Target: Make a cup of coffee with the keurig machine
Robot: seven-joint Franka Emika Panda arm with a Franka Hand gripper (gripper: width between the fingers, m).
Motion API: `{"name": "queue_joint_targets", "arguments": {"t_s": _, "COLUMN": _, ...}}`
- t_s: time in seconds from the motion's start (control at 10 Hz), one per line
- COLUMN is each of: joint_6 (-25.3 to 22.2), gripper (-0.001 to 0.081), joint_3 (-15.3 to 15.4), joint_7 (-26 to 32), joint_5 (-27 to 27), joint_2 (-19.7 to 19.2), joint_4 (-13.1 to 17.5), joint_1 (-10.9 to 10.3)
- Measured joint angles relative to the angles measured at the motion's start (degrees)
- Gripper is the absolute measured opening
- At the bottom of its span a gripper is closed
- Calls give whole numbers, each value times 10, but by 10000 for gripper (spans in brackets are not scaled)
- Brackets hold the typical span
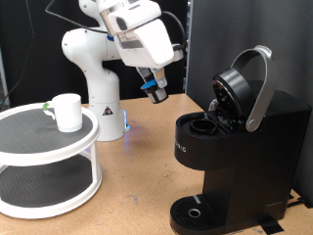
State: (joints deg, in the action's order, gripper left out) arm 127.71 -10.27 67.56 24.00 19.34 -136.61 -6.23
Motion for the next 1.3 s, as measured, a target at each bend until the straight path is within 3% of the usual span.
{"name": "queue_joint_targets", "arguments": {"t_s": 0.4, "joint_6": -10, "gripper": 469, "joint_3": 9, "joint_7": -17, "joint_5": 34, "joint_2": -15, "joint_4": 16, "joint_1": -5}}
{"name": "queue_joint_targets", "arguments": {"t_s": 0.8, "joint_6": 10, "gripper": 469, "joint_3": 35, "joint_7": -80, "joint_5": 45, "joint_2": -73, "joint_4": 56, "joint_1": -11}}
{"name": "queue_joint_targets", "arguments": {"t_s": 1.1, "joint_6": -21, "gripper": 468, "joint_3": 39, "joint_7": -73, "joint_5": 73, "joint_2": -112, "joint_4": 88, "joint_1": -21}}
{"name": "queue_joint_targets", "arguments": {"t_s": 1.3, "joint_6": -39, "gripper": 468, "joint_3": 41, "joint_7": -50, "joint_5": 89, "joint_2": -117, "joint_4": 97, "joint_1": -25}}
